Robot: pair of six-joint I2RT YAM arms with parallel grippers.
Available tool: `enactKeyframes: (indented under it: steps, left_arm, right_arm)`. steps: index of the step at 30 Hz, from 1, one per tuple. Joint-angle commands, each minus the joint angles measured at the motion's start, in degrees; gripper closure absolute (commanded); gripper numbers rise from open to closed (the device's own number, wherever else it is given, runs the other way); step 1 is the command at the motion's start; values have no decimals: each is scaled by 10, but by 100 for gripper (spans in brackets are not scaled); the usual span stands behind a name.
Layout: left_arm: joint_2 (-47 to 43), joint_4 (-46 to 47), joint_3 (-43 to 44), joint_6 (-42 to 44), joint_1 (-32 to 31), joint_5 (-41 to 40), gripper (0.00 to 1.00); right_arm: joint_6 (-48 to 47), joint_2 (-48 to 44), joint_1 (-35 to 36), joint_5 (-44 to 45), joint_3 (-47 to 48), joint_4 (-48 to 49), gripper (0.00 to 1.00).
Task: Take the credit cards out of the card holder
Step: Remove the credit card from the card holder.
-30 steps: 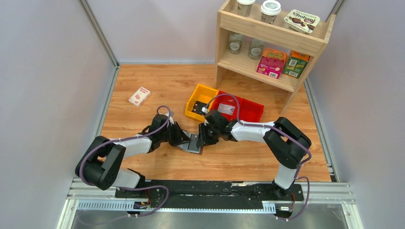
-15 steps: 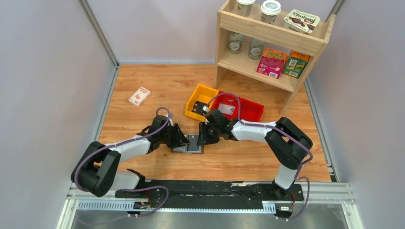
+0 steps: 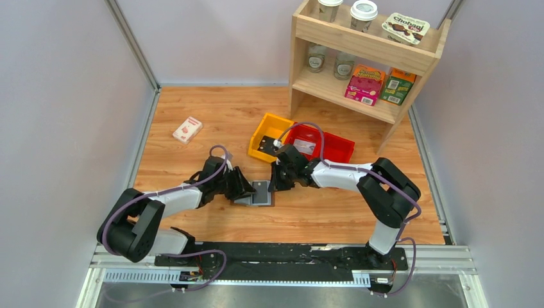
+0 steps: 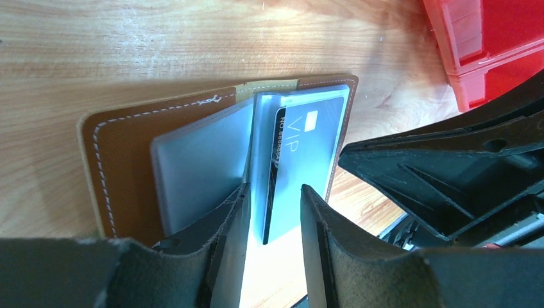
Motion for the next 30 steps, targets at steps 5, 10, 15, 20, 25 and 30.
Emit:
enactKeyframes:
  steps: [5,10,15,20,25,30]
  left_arm:
    - [-15,22,-20,-20,4,-2,57]
    - [-13,25,-39,-35,11,-8,57]
    - [-6,58,-62,-58,25,-9,57]
    - [23,136,-94,-84,36,17,57]
    - [31,198,-122,-102,48,31,60]
    - [-1,199,-125,-93,50,30,67]
  right_arm:
    - [5,-19,-2,-14,9,53,100]
    - [5,0,-2,-9,10,59,100]
    - [-3,30,-2,-25,1,72,100]
    - [4,54,-2,-53,-13,88,100]
    - [1,62,-2,-53,-18,88,100]
    - [-3,69,-3,-50,-15,80,99]
